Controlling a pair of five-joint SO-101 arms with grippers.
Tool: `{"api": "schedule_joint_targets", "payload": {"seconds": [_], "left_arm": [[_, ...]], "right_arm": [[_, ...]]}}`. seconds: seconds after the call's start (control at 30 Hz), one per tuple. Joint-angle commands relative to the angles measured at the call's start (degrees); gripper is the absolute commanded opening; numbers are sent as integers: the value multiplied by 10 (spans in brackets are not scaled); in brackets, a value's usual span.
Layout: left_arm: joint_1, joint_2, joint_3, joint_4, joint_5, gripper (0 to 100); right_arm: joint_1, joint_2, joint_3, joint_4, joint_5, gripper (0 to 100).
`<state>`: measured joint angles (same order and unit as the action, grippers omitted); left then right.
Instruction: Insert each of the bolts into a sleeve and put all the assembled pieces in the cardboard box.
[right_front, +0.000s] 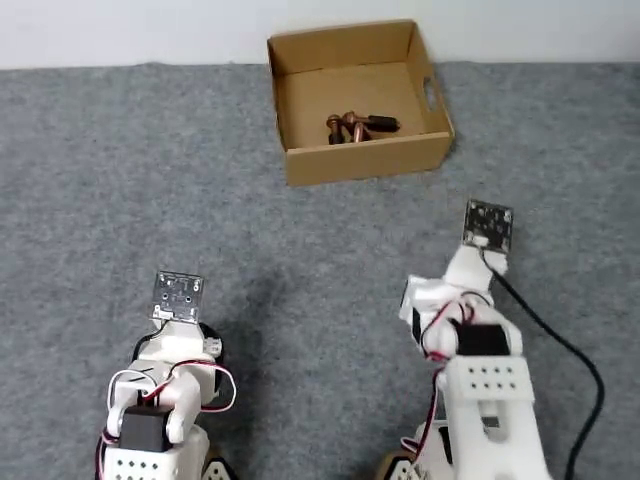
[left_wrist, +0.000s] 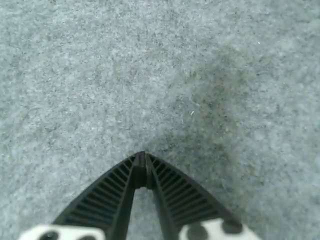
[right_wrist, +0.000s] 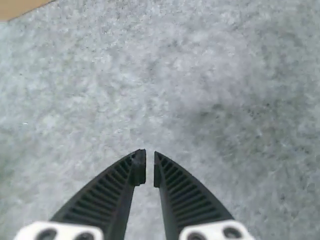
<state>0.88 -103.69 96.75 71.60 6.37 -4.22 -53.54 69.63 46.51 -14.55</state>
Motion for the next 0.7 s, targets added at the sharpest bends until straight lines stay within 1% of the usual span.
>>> {"api": "schedule_joint_targets", "payload": {"seconds": [0.0,0.1,0.2,0.4,0.53,0.67], "left_arm": [[-3,-5,-3,3,-4,6],[-3,-5,-3,3,-4,6],[-3,-5,-3,3,-4,6],[-3,-5,-3,3,-4,6],[-3,-5,-3,3,-4,6],[-3,-5,-3,3,-4,6]], "right_arm": [[28,-50,54,-68,41,9],[37,-88,117,-122,77,9],[36,-131,178,-152,107,9],[36,-237,273,-162,160,9],[35,-298,273,-131,162,10],[36,-331,273,-60,162,12]]}}
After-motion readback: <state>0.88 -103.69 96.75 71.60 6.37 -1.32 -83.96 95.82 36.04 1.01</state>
